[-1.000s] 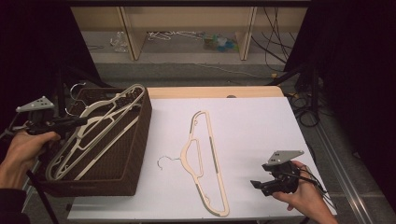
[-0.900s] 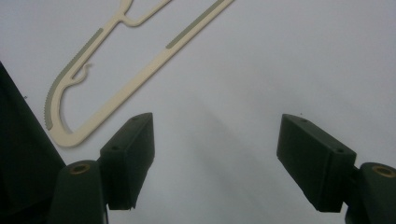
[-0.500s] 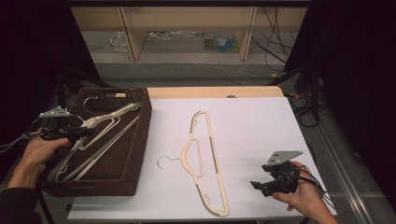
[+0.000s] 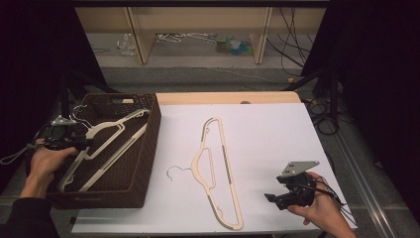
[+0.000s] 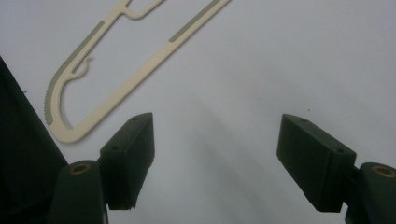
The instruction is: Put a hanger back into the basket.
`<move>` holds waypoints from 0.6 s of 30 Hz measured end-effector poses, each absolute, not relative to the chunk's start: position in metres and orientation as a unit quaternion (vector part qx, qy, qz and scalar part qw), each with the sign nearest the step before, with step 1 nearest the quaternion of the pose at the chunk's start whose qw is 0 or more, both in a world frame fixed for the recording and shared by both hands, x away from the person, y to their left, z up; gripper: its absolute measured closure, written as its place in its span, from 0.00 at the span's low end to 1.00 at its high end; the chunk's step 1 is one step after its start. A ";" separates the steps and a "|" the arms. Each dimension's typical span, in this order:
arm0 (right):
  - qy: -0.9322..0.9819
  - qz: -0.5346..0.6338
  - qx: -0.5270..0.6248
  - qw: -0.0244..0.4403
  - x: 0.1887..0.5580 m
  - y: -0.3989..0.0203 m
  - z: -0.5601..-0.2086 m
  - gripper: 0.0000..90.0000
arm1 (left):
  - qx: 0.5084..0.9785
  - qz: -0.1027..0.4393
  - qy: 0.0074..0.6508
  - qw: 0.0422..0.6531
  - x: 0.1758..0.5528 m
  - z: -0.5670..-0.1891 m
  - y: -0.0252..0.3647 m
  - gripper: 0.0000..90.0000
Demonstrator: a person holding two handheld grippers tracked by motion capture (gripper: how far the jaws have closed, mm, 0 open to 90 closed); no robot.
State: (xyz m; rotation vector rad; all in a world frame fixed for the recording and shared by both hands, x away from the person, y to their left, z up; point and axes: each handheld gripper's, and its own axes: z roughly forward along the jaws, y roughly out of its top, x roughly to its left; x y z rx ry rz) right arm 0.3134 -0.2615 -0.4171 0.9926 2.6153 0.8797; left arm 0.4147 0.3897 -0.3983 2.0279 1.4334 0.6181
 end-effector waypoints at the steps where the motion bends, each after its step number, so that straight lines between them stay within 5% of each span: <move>1: 0.887 0.297 0.338 0.102 0.313 -0.261 -0.417 0.32 | 0.759 0.233 0.537 0.283 0.413 -0.396 0.390 0.69; 7: 0.886 0.302 0.334 0.108 0.314 -0.260 -0.420 0.32 | 0.762 0.243 0.508 0.319 0.400 -0.381 0.376 0.61; 18: 0.885 0.305 0.335 0.111 0.313 -0.256 -0.421 0.32 | 0.753 0.227 0.427 0.445 0.349 -0.352 0.294 0.46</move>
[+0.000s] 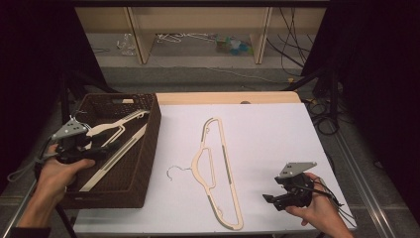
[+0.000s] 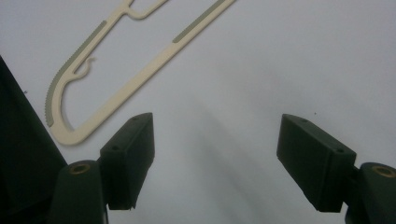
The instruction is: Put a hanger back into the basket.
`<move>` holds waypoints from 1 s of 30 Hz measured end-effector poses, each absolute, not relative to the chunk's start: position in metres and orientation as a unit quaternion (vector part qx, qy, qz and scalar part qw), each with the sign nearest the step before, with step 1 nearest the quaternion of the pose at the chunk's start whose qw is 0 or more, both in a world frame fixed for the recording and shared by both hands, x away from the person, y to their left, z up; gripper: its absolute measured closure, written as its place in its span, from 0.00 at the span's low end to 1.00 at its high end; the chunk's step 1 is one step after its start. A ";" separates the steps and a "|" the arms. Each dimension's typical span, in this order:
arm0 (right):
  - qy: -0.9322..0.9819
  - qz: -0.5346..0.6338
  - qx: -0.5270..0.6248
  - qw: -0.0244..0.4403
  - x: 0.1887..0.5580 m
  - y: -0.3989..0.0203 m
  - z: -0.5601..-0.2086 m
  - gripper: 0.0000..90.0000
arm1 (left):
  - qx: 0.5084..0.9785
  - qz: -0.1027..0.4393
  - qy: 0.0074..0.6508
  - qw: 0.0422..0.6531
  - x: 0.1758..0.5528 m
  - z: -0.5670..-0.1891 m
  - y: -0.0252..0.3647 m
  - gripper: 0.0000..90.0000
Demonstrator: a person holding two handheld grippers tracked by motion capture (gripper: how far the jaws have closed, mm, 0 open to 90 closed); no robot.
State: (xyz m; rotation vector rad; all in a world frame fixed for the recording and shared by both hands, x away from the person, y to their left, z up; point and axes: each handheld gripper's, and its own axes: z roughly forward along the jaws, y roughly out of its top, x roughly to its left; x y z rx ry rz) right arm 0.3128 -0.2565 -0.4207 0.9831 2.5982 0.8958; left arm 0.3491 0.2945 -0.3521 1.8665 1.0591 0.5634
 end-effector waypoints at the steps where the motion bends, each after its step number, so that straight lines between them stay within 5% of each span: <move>1: 0.884 0.306 0.335 0.111 0.313 -0.256 -0.421 0.32 | 0.752 0.227 0.425 0.451 0.346 -0.351 0.289 0.46; 16: 0.877 0.317 0.342 0.119 0.316 -0.253 -0.426 0.28 | 0.777 0.193 0.339 0.494 0.299 -0.375 0.190 0.36; 30: 0.876 0.319 0.340 0.119 0.316 -0.249 -0.427 0.27 | 0.778 0.190 0.326 0.502 0.278 -0.415 0.164 0.29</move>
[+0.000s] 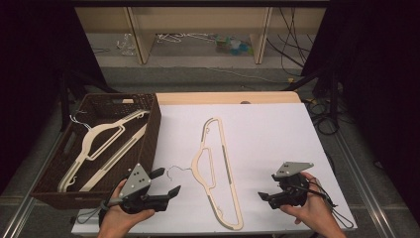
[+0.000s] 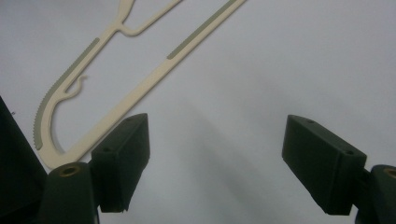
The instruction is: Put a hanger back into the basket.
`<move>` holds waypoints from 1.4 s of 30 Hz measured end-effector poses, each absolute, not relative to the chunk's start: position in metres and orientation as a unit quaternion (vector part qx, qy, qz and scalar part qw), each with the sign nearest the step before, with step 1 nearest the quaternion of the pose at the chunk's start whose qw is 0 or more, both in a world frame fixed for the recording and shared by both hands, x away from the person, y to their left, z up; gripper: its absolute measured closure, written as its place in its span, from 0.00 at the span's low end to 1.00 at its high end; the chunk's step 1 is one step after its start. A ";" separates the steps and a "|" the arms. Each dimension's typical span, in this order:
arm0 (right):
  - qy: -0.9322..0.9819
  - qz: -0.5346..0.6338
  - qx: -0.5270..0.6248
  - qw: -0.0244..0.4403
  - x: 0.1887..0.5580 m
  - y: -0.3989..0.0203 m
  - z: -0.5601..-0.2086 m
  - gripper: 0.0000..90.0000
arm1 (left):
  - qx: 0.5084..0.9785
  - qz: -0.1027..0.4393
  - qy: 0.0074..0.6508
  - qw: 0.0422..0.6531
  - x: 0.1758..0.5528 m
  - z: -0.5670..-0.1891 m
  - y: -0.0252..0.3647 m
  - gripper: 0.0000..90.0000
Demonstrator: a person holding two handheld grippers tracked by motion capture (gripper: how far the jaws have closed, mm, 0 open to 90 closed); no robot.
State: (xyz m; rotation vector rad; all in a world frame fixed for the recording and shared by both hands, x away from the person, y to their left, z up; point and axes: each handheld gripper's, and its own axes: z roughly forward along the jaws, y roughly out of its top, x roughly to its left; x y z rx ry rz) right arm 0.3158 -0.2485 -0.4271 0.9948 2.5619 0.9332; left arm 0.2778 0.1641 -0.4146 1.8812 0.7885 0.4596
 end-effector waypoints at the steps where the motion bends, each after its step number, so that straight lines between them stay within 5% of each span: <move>1: 0.874 0.325 0.340 0.124 0.316 -0.247 -0.429 0.27 | 0.780 0.188 0.323 0.502 0.276 -0.421 0.162 0.27; 22: 0.889 0.297 0.333 0.100 0.326 -0.188 -0.448 0.30 | 0.789 0.175 0.310 0.500 0.273 -0.435 0.155 0.22; 42: 0.919 0.212 0.325 0.075 0.330 -0.150 -0.469 0.45 | 0.792 0.171 0.310 0.497 0.273 -0.438 0.155 0.23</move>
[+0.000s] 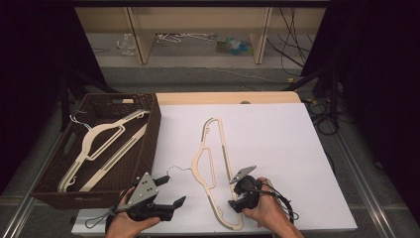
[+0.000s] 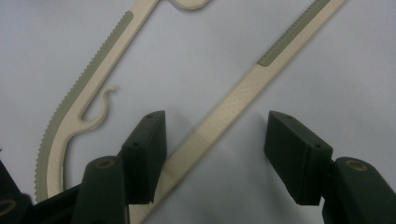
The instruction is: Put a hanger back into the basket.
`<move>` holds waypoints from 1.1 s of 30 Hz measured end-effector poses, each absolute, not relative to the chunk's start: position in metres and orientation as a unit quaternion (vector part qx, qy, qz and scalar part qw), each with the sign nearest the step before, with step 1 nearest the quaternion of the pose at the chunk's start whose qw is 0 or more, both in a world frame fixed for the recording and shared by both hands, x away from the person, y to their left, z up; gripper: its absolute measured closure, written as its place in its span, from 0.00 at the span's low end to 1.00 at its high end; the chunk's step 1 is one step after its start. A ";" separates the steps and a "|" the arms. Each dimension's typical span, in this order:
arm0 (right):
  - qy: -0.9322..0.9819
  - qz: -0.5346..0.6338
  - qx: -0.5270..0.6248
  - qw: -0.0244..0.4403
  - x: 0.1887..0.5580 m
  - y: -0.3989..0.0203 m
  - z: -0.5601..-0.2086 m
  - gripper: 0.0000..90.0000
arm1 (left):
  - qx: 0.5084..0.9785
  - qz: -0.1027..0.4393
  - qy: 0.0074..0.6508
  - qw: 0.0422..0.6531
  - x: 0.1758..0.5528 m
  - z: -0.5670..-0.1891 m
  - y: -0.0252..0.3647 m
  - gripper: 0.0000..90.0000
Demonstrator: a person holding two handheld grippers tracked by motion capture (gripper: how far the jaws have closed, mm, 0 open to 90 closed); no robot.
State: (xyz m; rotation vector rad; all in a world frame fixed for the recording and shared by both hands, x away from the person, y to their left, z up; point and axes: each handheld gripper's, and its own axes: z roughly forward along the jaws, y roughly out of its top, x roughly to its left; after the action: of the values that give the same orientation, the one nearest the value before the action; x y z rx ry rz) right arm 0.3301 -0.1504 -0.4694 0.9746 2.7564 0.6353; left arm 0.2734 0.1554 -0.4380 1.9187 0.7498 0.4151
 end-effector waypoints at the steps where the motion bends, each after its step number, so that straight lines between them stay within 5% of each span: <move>1: 0.919 0.207 0.326 0.074 0.330 -0.150 -0.469 0.46 | 0.793 0.173 0.310 0.496 0.273 -0.438 0.155 0.23; 10: 0.920 0.197 0.332 0.064 0.333 -0.153 -0.467 0.63 | 0.792 0.175 0.310 0.496 0.272 -0.437 0.158 0.24; 11: 0.919 0.203 0.333 0.062 0.335 -0.157 -0.467 0.73 | 0.792 0.173 0.307 0.499 0.272 -0.438 0.158 0.25; 13: 0.915 0.209 0.342 0.052 0.338 -0.162 -0.467 0.78 | 0.792 0.176 0.308 0.497 0.271 -0.437 0.158 0.25; 33: 0.934 0.172 0.311 0.045 0.343 -0.179 -0.461 0.88 | 0.792 0.179 0.304 0.498 0.271 -0.436 0.160 0.28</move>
State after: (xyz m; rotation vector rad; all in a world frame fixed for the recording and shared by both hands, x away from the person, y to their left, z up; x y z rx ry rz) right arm 0.3433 -0.1785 -0.4606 0.9495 2.8519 0.5257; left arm 0.2714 0.1597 -0.4362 1.9178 0.7369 0.4330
